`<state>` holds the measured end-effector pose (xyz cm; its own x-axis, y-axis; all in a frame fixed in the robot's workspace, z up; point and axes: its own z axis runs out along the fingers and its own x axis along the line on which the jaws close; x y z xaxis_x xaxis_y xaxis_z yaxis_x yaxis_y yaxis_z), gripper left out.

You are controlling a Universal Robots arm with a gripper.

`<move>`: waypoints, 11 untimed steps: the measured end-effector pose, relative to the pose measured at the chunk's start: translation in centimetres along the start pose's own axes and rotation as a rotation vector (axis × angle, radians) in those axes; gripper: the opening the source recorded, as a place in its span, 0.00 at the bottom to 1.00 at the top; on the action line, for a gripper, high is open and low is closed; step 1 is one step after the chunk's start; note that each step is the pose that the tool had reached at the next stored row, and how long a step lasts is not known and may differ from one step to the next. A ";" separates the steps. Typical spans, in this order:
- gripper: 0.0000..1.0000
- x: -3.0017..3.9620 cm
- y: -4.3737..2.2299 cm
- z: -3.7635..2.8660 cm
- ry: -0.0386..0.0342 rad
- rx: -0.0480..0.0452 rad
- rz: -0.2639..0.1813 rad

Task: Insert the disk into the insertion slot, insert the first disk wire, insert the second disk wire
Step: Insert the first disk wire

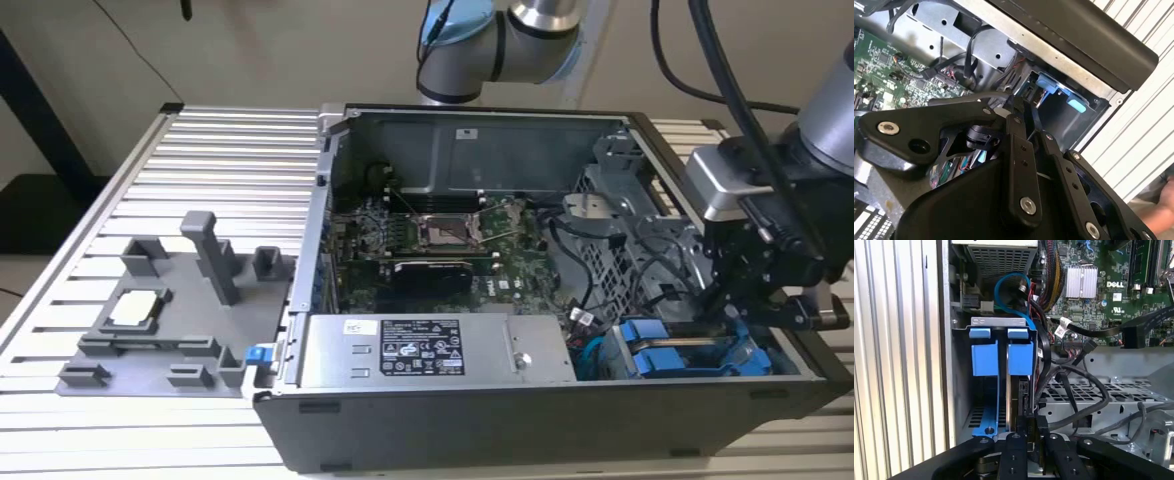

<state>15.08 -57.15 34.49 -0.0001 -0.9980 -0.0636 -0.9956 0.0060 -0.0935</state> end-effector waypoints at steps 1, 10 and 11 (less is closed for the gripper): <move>0.19 0.00 -0.04 0.08 0.0004 0.0003 0.005; 0.19 0.03 -0.25 0.42 0.0054 0.0033 0.052; 0.19 0.03 -0.25 0.43 0.0057 0.0035 0.054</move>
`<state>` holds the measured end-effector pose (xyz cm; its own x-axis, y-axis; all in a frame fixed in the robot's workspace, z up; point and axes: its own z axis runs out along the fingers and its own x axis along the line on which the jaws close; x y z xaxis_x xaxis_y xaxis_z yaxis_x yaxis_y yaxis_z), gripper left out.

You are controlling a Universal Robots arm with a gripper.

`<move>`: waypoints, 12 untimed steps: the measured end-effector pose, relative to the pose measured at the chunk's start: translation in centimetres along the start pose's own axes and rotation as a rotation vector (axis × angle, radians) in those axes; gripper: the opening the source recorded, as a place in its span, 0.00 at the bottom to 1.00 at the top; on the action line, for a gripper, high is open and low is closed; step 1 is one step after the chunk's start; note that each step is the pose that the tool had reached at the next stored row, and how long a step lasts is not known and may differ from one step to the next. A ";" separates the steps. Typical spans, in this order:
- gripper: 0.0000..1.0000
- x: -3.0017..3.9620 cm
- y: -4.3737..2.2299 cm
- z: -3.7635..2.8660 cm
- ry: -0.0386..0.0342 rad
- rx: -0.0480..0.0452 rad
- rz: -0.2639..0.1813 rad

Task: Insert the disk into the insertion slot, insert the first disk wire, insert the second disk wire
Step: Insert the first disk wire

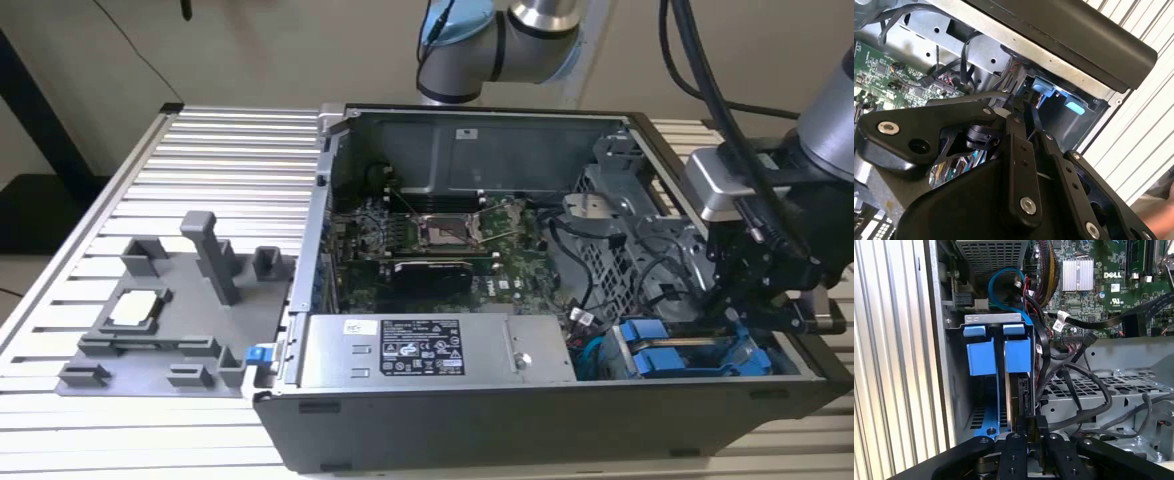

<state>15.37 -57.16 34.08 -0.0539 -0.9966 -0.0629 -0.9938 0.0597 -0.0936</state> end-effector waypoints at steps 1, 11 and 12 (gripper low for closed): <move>0.19 0.00 0.00 0.01 0.0001 0.0000 0.000; 0.19 0.00 0.01 0.07 -0.0023 -0.0013 -0.020; 0.19 0.01 0.01 0.09 -0.0025 -0.0014 -0.022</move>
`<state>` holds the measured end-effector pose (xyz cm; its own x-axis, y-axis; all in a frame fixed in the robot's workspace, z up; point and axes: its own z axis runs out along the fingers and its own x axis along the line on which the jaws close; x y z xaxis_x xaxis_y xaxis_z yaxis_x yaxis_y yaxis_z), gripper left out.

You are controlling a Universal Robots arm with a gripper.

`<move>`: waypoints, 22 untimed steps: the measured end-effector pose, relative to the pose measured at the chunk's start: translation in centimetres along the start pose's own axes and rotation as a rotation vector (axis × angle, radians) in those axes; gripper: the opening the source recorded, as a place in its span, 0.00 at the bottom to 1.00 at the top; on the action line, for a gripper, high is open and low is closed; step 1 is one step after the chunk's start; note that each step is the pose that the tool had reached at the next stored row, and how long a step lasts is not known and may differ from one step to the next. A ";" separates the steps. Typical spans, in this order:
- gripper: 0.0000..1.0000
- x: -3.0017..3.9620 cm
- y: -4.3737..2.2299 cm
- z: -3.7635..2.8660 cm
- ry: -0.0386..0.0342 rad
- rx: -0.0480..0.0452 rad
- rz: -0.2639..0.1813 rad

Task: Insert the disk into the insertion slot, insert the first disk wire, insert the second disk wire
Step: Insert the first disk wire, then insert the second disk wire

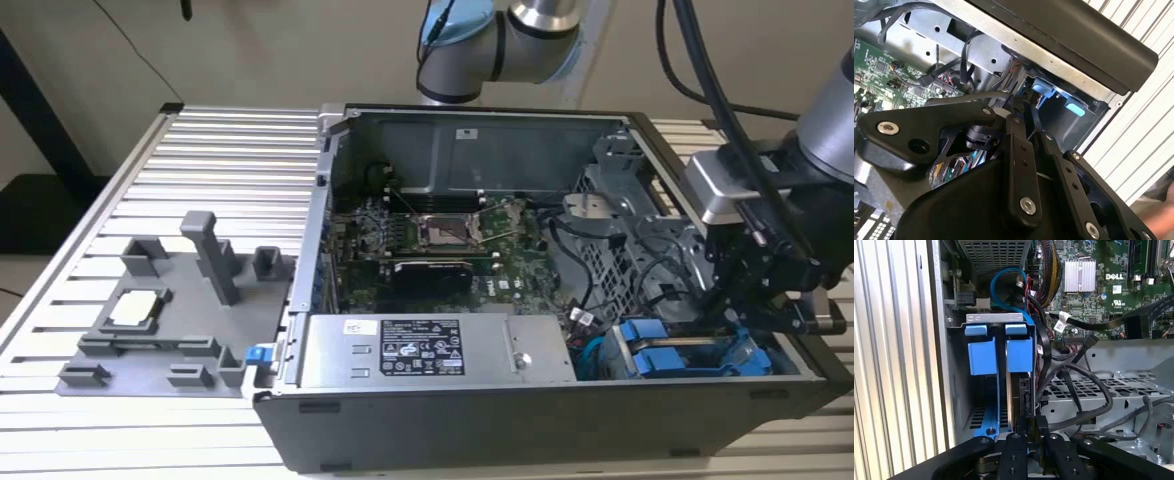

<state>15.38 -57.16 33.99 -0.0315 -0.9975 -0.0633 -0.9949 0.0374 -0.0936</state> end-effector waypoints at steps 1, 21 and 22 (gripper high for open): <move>0.19 0.01 0.00 0.02 -0.0001 -0.0002 -0.002; 0.19 0.07 0.06 0.69 -0.0015 -0.0012 -0.019; 0.19 0.07 0.06 0.69 -0.0015 -0.0012 -0.019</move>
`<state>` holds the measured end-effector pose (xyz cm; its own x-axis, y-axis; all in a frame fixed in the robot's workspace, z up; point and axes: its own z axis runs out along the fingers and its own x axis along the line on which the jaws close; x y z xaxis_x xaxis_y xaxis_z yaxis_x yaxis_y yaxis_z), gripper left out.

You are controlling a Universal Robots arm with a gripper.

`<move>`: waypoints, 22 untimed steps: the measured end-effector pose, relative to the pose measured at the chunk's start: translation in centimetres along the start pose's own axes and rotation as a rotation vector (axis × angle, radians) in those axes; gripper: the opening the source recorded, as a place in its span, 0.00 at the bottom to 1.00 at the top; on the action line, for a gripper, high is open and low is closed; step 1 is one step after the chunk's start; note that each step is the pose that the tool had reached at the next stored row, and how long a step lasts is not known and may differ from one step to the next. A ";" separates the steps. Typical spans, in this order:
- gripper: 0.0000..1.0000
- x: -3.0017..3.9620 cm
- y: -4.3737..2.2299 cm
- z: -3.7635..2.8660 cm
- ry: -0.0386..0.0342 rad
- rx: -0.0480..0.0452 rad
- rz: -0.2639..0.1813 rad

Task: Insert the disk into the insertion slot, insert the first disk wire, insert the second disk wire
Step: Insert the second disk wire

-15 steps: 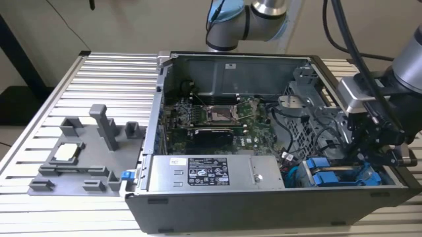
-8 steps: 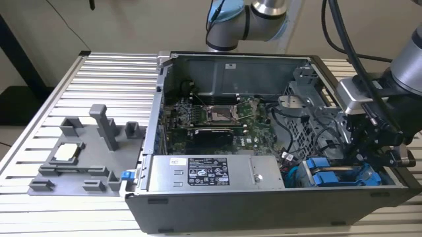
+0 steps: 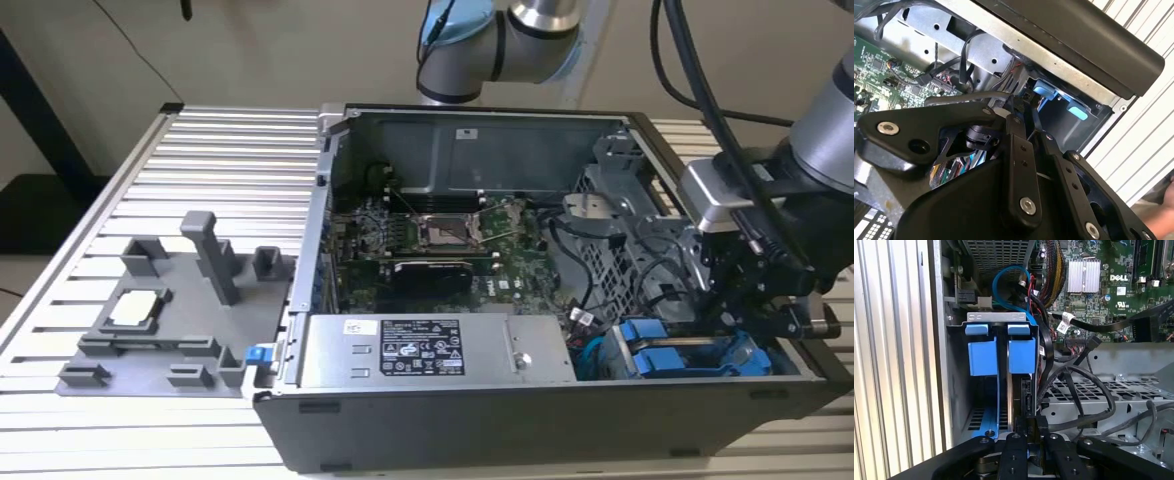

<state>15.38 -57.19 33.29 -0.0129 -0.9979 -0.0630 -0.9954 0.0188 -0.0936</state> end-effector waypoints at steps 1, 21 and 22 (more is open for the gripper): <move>0.20 0.00 0.01 0.08 -0.0020 -0.0003 0.000; 0.27 -0.31 -0.28 -4.95 0.0002 0.0002 0.000; 0.27 -0.31 -0.28 -4.93 -0.0001 0.0001 0.000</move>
<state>15.19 -57.19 38.24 -0.0130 -0.9979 -0.0632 -0.9954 0.0189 -0.0937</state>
